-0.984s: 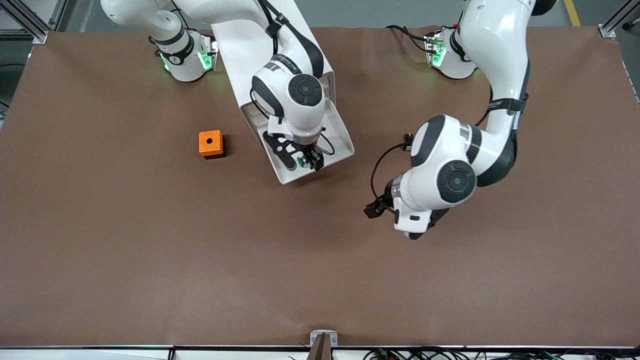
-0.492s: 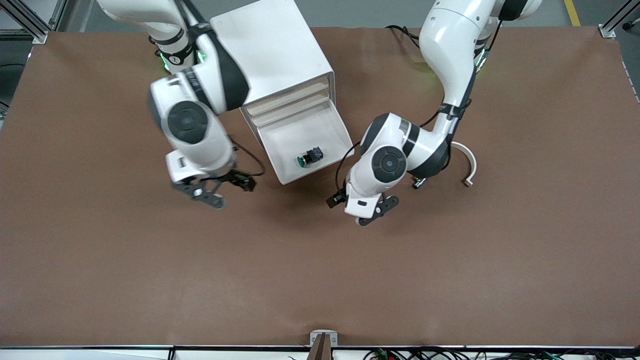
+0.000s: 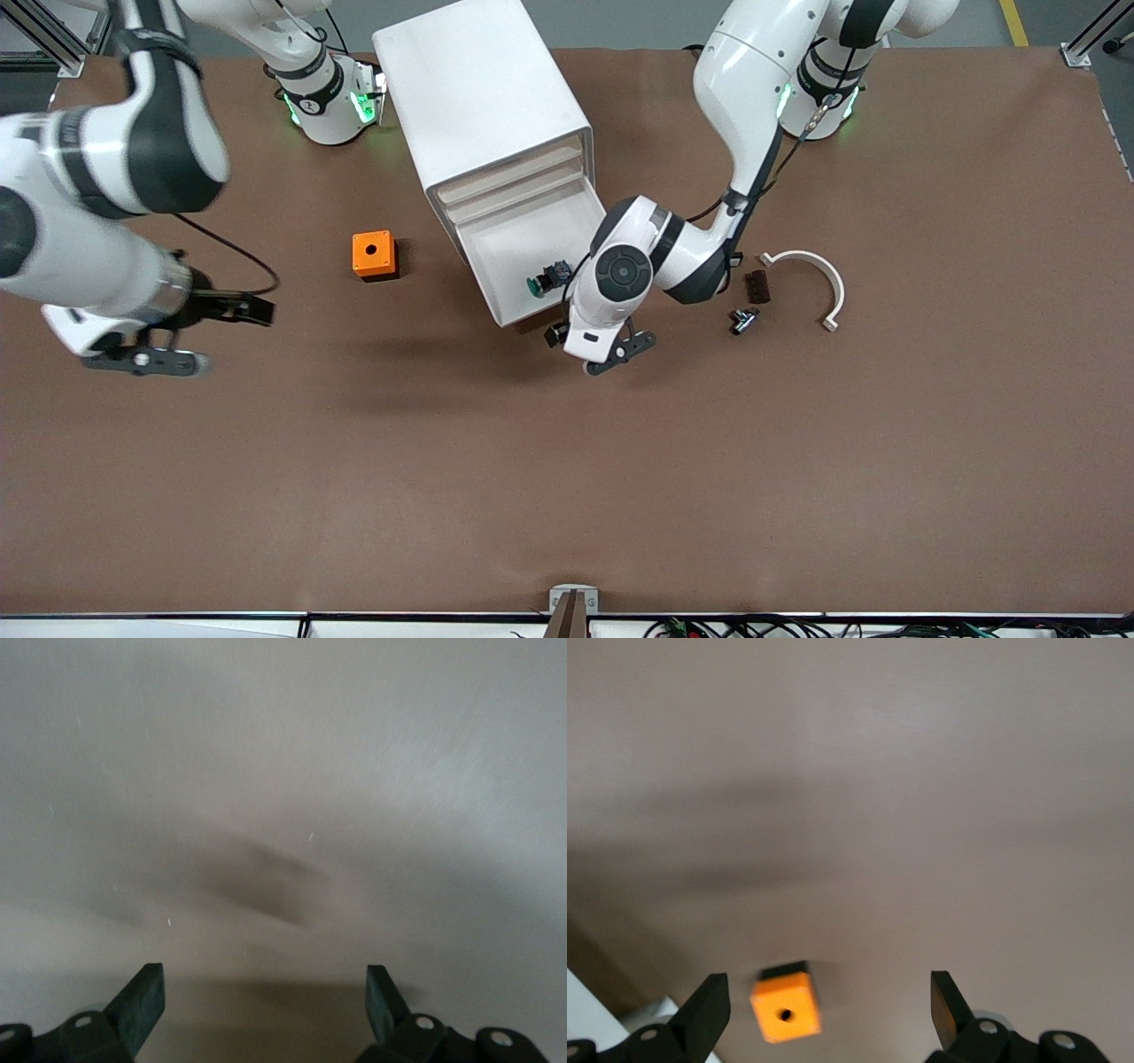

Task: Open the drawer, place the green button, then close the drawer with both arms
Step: 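Push the drawer closed into the cabinet with the left gripper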

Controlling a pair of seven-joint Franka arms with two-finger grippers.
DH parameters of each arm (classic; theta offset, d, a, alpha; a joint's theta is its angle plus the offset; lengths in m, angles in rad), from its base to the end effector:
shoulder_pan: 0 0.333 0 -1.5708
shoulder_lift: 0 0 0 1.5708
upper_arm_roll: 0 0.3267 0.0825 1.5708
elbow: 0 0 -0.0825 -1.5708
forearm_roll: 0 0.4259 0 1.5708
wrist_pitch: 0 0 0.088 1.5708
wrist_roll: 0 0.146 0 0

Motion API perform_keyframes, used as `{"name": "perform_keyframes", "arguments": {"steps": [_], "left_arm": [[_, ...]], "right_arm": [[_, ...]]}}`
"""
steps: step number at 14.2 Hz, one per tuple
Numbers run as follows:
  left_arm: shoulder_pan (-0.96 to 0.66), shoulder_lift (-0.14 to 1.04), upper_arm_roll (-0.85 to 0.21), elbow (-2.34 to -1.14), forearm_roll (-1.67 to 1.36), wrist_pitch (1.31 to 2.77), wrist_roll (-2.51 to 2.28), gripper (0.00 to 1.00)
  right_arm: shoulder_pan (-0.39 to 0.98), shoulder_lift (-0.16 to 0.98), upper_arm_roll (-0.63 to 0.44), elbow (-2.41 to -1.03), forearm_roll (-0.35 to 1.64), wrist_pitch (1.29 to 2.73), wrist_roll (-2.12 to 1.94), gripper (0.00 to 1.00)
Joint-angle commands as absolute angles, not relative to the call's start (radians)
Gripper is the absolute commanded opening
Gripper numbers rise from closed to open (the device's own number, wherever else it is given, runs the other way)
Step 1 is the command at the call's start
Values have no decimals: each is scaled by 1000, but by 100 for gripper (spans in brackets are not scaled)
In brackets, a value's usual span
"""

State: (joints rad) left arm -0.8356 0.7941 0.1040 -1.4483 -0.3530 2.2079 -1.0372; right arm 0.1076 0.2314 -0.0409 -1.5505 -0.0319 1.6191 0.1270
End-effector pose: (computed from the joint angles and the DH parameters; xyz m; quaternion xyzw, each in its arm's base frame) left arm 0.5440 -0.5329 0.1578 0.9649 0.2415 -0.0879 0.0548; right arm 0.6508 0.0409 0.4654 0.9961 -0.0278 -0.0788 0.0283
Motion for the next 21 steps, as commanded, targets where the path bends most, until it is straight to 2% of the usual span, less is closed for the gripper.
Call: {"name": "perform_keyframes", "arguments": {"steps": [1, 10, 15, 18, 21], "left_arm": [[-859, 764, 66, -1502, -350, 2224, -1115, 100], [-871, 745, -113, -1525, -348, 2183, -1351, 100], [-926, 746, -118, -1534, -348, 2183, -1463, 100], [-930, 744, -129, -1532, -348, 2183, -1509, 100], [-913, 735, -106, -1526, -333, 2181, -1519, 100]], "right_arm": [[37, 155, -17, -1572, -25, 1566, 28, 100], [-29, 127, -18, -1551, -28, 1531, -101, 100], [-55, 132, -18, -1533, -28, 1529, -86, 100], [-57, 140, -17, -1476, -40, 1525, -87, 100], [-66, 143, -17, -1482, -26, 1535, -100, 100]]}}
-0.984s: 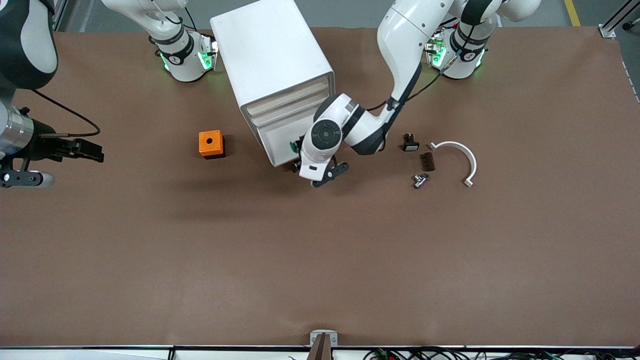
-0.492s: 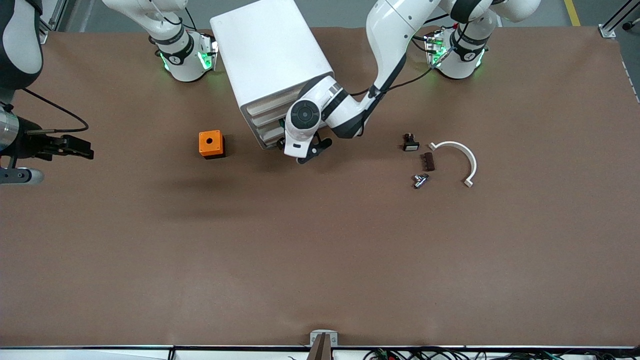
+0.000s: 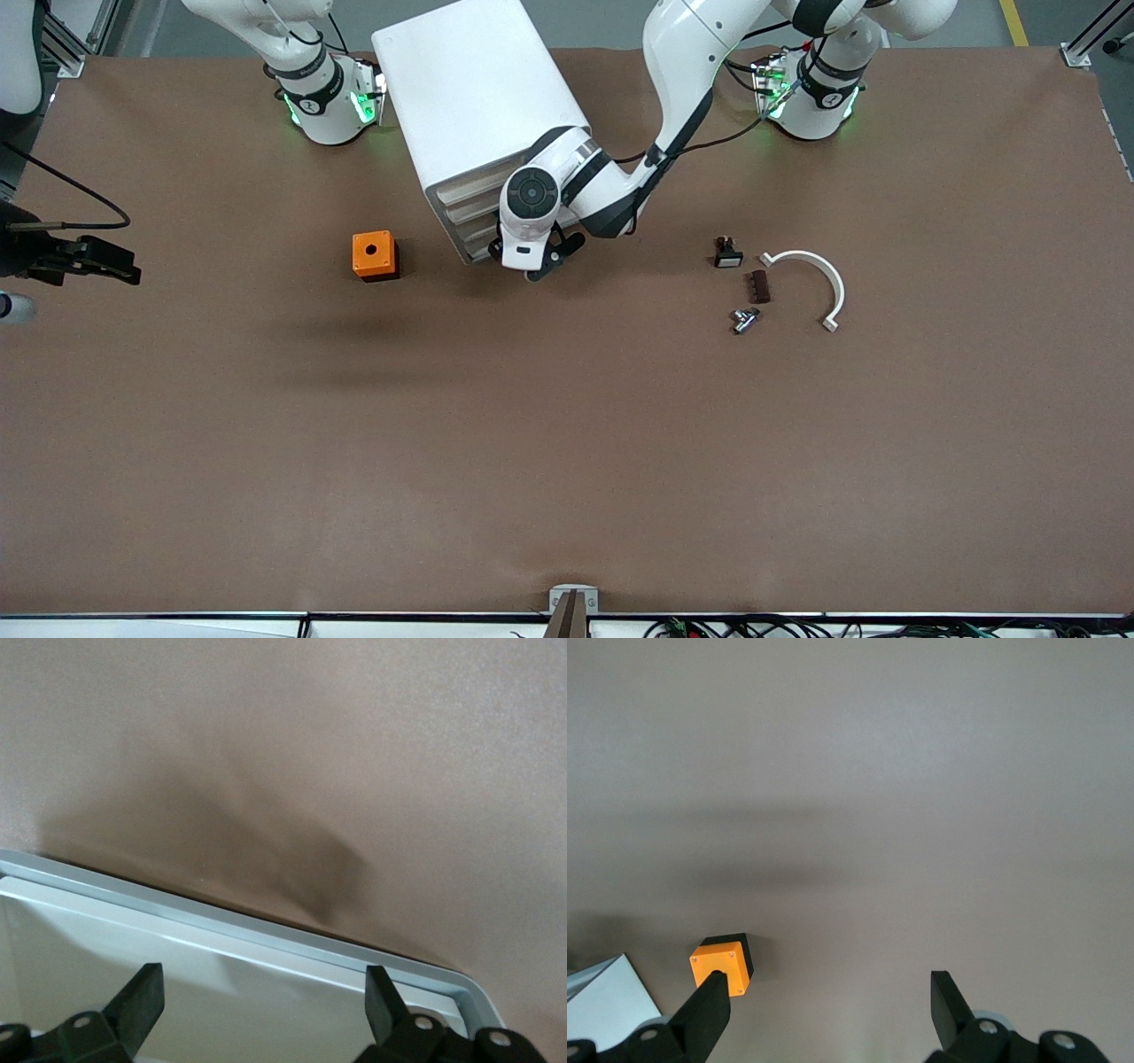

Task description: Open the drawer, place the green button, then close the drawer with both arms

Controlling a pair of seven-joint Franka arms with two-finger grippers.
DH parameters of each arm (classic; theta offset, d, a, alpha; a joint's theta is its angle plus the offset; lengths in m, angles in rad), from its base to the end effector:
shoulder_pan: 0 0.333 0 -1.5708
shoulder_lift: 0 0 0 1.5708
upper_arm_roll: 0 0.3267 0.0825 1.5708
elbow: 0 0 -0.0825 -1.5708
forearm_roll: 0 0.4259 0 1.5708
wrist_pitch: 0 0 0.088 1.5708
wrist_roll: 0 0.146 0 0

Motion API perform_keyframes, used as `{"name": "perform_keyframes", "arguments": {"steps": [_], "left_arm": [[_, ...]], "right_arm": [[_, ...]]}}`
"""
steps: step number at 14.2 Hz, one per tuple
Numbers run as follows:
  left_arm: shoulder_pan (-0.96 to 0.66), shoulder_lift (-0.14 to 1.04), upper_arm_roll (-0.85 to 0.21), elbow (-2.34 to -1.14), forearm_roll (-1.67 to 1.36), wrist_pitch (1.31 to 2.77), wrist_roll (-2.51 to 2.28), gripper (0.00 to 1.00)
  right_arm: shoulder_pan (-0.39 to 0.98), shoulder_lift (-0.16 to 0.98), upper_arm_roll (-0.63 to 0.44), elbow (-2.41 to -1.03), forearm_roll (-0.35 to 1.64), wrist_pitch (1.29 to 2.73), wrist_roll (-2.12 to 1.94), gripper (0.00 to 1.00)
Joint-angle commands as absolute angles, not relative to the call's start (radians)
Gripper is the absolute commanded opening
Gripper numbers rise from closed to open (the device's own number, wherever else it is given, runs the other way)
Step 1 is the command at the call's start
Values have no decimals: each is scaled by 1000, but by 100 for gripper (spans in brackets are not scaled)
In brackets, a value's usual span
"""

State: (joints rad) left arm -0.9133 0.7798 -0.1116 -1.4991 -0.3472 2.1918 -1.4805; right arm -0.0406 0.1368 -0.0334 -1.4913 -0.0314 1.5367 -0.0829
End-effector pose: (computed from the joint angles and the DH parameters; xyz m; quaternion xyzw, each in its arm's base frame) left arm 0.3748 -0.6435 0.1476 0.9238 0.3376 -0.1799 0.0143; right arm 0.6285 -0.0501 0.5501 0.9988 0.0047 -0.0469 0.0143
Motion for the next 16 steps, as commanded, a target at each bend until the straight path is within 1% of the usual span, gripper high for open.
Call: {"name": "perform_keyframes", "arguments": {"steps": [1, 4, 6, 7, 9, 10, 12, 14, 16], "left_arm": [[-901, 717, -69, -1526, -331, 2175, -1516, 100], [-893, 660, 67, -1513, -235, 2105, -1508, 100], [-862, 606, 158, -1506, -167, 2082, -1476, 100], [-823, 577, 172, -1503, -161, 2077, -1426, 100], [-715, 520, 172, -1502, -160, 2019, -1259, 100], [-672, 496, 173, -1502, -160, 1981, -1176, 100], [-589, 437, 178, -1502, -143, 1910, -1080, 100], [-537, 367, 173, -1502, -27, 1855, -1007, 100], [-490, 304, 173, -1502, 5, 1761, -924, 100]], "right_arm": [[-58, 138, -15, -1483, -28, 1519, -95, 100], [-57, 108, -11, -1497, -26, 1519, -98, 100], [-63, 69, -11, -1554, -12, 1538, -103, 100], [-63, 54, -15, -1572, 20, 1543, -103, 100], [-61, 43, -15, -1586, 25, 1542, -104, 100], [-61, 22, -15, -1617, 25, 1557, -104, 100], [-64, -40, -15, -1711, 21, 1635, -106, 100], [-64, -43, -17, -1714, 15, 1643, -106, 100], [-64, -41, -15, -1703, 11, 1646, -104, 100]]}}
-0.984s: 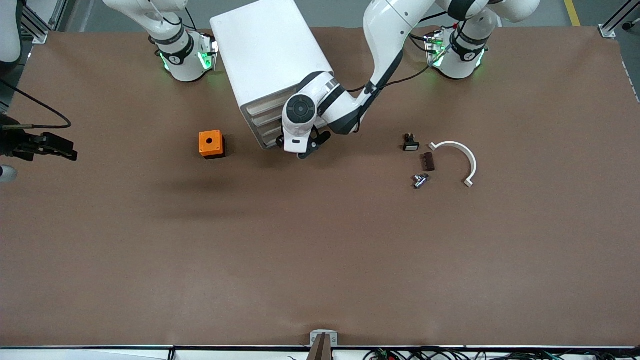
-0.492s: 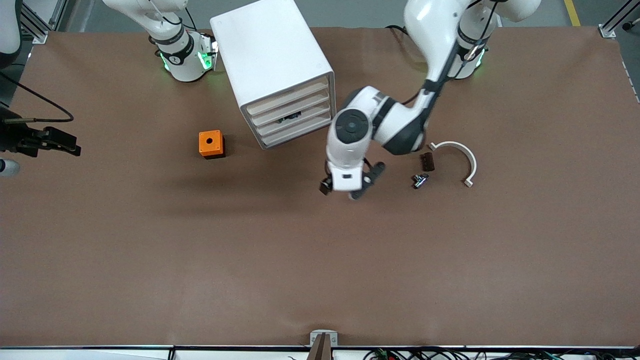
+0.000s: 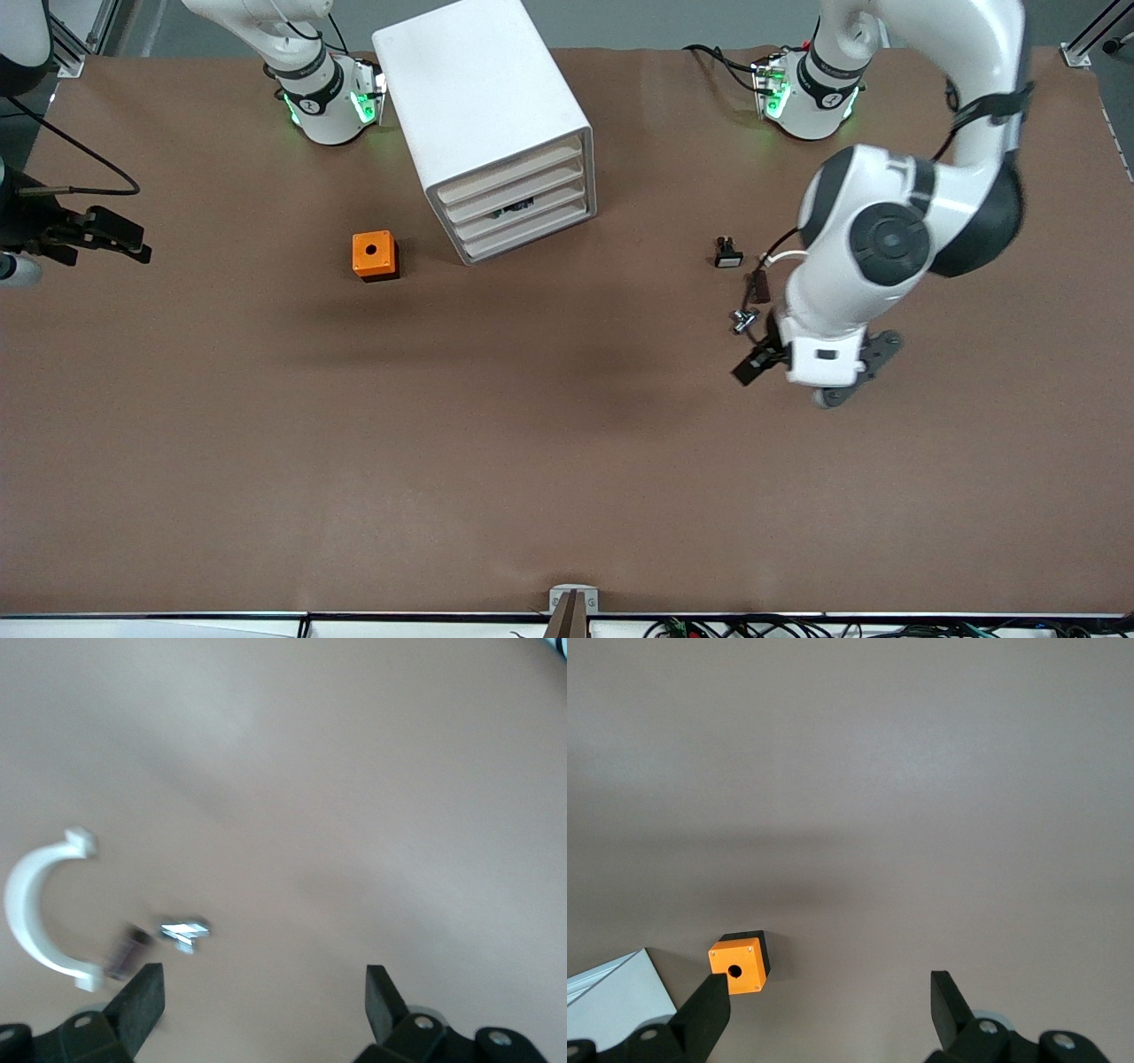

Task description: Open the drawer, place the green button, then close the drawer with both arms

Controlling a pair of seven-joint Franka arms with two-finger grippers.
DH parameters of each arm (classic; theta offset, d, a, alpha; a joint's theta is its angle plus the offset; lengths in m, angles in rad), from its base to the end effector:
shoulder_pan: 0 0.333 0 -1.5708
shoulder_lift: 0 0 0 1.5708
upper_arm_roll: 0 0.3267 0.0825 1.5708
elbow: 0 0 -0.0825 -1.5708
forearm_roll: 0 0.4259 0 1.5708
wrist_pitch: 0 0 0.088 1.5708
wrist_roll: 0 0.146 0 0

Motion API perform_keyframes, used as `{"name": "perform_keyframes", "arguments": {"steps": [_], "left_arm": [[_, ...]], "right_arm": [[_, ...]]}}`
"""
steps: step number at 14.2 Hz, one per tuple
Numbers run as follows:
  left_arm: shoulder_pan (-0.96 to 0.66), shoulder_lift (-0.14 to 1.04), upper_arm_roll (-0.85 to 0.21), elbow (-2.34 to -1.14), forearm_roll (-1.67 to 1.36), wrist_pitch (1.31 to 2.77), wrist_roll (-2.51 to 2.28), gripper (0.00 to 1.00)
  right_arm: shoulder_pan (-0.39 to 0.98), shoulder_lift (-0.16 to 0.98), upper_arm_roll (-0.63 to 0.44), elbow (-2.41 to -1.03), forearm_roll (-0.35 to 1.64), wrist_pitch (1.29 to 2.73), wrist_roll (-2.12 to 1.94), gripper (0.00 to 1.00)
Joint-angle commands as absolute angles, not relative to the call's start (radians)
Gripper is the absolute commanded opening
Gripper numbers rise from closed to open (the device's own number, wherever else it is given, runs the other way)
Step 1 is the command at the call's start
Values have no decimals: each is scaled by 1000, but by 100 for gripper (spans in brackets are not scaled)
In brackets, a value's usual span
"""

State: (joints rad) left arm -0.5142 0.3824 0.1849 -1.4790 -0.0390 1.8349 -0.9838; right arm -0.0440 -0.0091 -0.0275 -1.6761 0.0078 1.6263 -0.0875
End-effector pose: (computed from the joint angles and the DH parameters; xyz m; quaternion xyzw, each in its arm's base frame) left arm 0.6688 -0.2495 0.4178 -0.9471 -0.3205 -0.0016 0.0185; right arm 0.5919 -0.0413 0.5522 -0.9998 -0.0077 0.0200 0.0056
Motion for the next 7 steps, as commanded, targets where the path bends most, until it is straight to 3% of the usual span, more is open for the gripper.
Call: {"name": "perform_keyframes", "arguments": {"steps": [1, 7], "left_arm": [[-459, 270, 173, -1503, 6, 1718, -863, 100], [-322, 91, 166, -1531, 6, 1575, -571, 100]], "right_arm": [[-64, -41, -15, -1698, 11, 1646, -104, 100], [-63, -61, -15, -1695, 9, 1637, -104, 100]]}}
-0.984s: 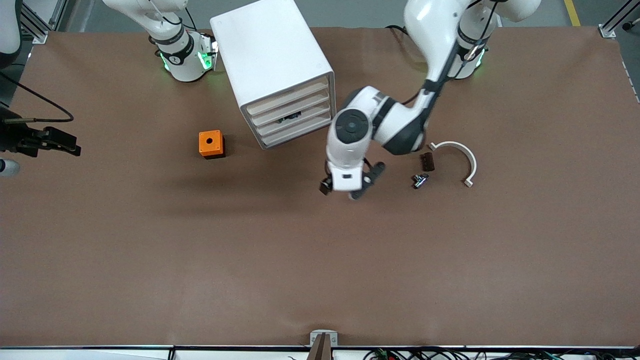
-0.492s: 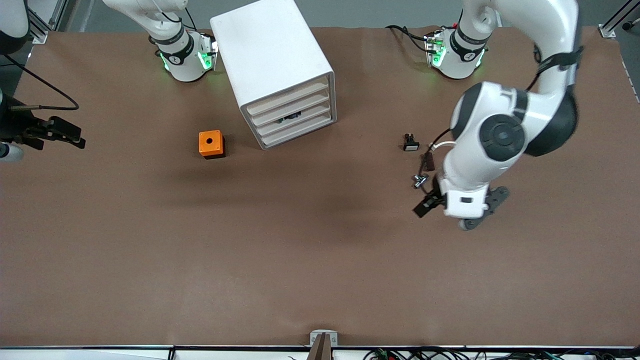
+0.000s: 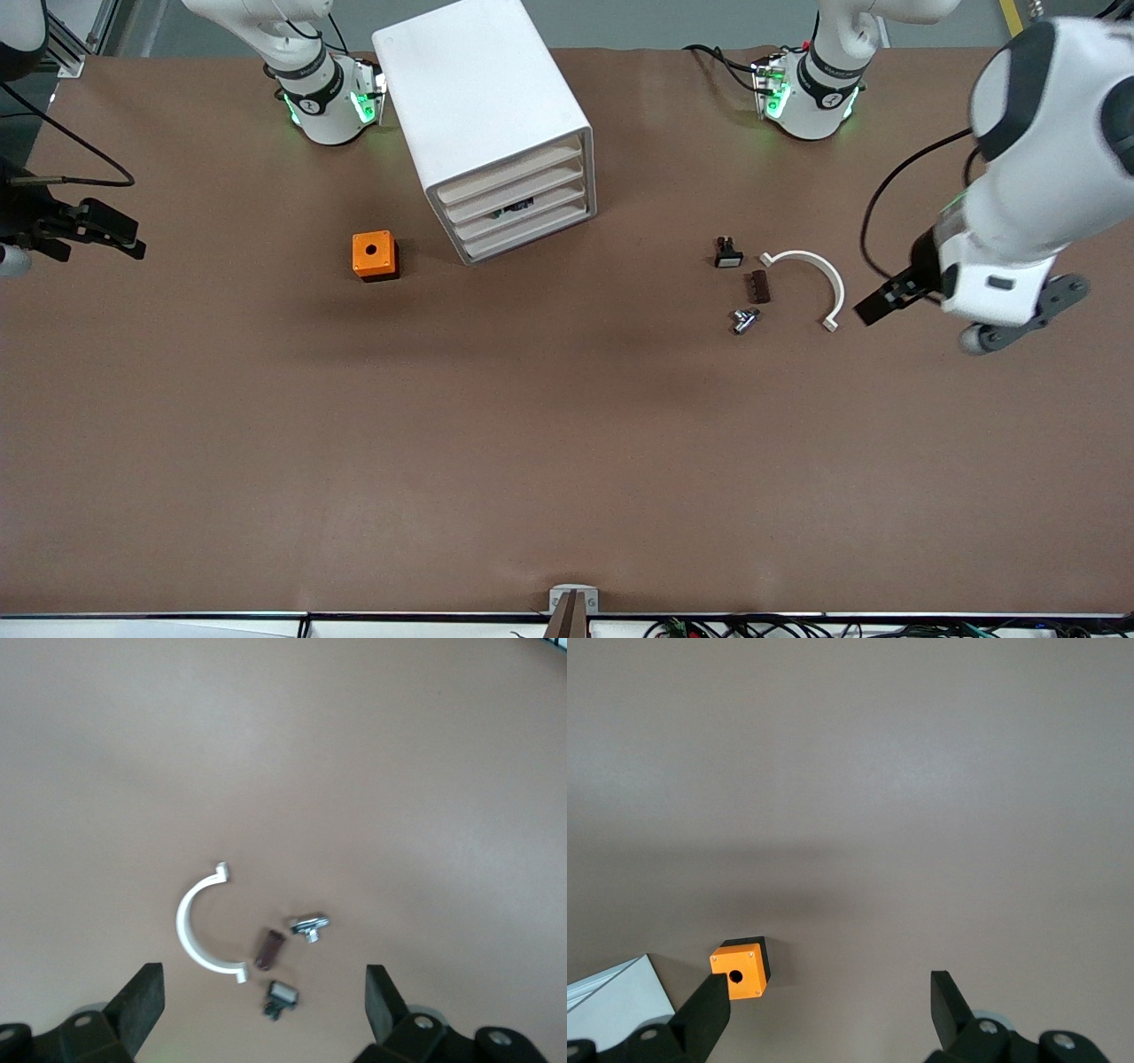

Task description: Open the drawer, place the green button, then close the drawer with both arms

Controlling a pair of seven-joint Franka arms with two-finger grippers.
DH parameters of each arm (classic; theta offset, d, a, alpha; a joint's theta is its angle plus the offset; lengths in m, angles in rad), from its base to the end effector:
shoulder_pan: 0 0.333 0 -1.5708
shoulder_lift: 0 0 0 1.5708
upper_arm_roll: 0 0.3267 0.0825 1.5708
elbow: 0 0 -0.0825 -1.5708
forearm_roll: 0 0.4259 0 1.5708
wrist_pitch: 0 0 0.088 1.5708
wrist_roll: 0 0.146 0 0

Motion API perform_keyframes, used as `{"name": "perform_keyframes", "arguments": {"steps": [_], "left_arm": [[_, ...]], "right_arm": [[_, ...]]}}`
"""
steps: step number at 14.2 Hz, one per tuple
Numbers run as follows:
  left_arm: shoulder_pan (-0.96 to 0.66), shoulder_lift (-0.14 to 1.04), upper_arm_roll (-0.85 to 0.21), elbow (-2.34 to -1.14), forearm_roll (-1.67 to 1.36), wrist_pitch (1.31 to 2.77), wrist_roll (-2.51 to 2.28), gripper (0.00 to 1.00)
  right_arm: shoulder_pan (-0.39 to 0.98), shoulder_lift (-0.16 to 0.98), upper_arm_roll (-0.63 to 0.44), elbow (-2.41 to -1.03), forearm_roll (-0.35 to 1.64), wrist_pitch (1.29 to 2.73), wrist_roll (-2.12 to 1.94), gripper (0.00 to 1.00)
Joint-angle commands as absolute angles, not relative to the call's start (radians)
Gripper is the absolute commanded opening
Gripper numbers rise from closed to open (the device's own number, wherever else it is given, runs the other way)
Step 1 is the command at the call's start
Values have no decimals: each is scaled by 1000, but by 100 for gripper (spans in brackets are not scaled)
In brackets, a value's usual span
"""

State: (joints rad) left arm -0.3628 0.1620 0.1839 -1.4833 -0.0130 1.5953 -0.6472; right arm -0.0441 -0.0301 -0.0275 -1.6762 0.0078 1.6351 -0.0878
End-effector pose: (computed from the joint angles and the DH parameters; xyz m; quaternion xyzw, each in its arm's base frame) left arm 0.6330 -0.1242 0.5441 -0.9725 -0.2314 0.0183 0.0171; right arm 0.5885 -0.0413 0.5653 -0.9999 -0.0078 0.0051 0.0047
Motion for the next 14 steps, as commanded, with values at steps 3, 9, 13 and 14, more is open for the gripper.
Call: {"name": "perform_keyframes", "arguments": {"steps": [3, 9, 13, 14], "left_arm": [[-153, 6, 44, -1601, 8, 1577, -410, 100], [-28, -86, -29, -1669, 8, 1575, -224, 100], [37, -110, -130, -1675, 8, 1555, -206, 100], [37, -110, -127, -1674, 8, 1552, -192, 100]], "right_arm": [[-63, -61, -15, -1690, 9, 1637, -104, 100], [-63, -74, -12, -1693, 12, 1635, -100, 100], [-57, -81, -12, -1700, 15, 1631, -95, 100], [-57, -83, -11, -1700, 15, 1628, -92, 100]]}}
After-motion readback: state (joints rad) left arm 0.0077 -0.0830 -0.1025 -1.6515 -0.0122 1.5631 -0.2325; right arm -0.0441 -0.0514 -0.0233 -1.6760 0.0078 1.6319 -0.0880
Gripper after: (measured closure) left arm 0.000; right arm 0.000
